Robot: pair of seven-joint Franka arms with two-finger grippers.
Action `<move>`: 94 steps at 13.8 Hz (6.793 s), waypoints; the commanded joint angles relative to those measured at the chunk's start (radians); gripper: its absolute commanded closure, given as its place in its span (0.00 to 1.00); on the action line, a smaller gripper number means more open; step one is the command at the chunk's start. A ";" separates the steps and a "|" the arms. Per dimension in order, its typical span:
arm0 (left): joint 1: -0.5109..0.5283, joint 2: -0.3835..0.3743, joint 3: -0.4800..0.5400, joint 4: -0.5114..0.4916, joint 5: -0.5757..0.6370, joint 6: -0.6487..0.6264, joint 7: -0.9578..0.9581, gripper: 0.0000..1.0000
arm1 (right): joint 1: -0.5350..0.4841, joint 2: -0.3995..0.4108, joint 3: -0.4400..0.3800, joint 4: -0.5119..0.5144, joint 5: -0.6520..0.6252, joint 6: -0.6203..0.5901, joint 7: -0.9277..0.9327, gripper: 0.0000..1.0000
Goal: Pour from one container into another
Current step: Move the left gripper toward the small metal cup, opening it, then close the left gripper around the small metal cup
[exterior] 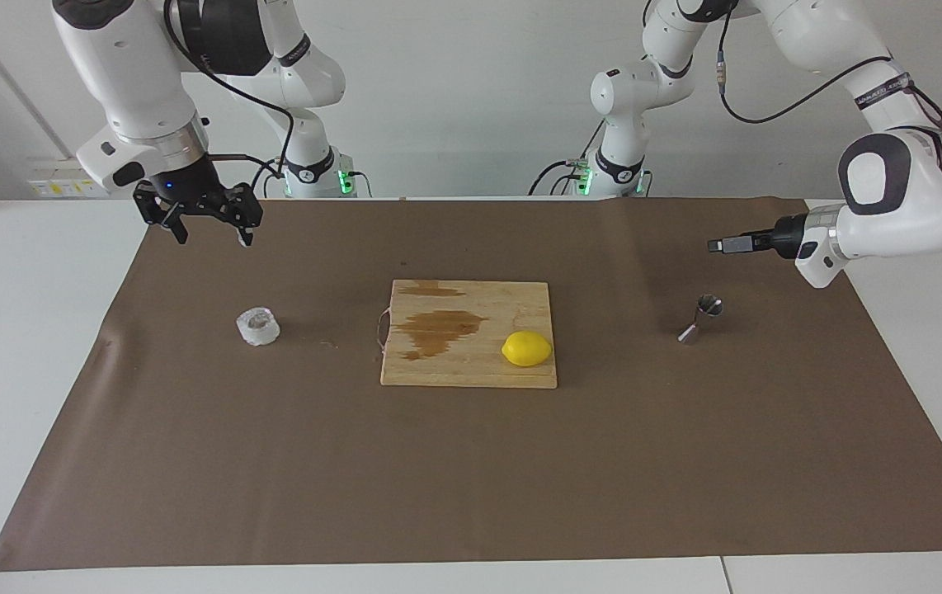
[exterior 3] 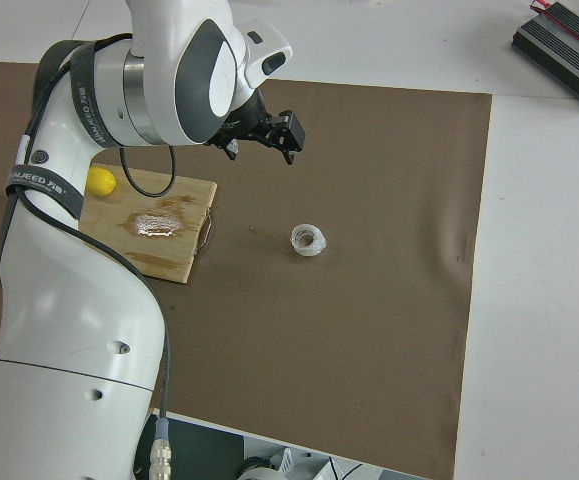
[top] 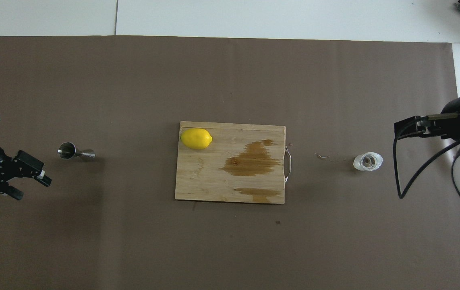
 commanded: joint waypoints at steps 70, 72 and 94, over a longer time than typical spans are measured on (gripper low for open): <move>0.042 0.300 0.119 0.033 -0.689 0.074 -0.687 0.07 | -0.017 -0.025 0.008 -0.030 0.027 0.016 0.004 0.00; 0.042 0.298 0.119 0.032 -0.689 0.074 -0.687 0.17 | -0.017 -0.025 0.008 -0.030 0.027 0.015 0.004 0.00; 0.019 0.280 0.104 0.032 -0.738 0.023 -0.772 1.00 | -0.017 -0.025 0.007 -0.030 0.027 0.015 0.004 0.00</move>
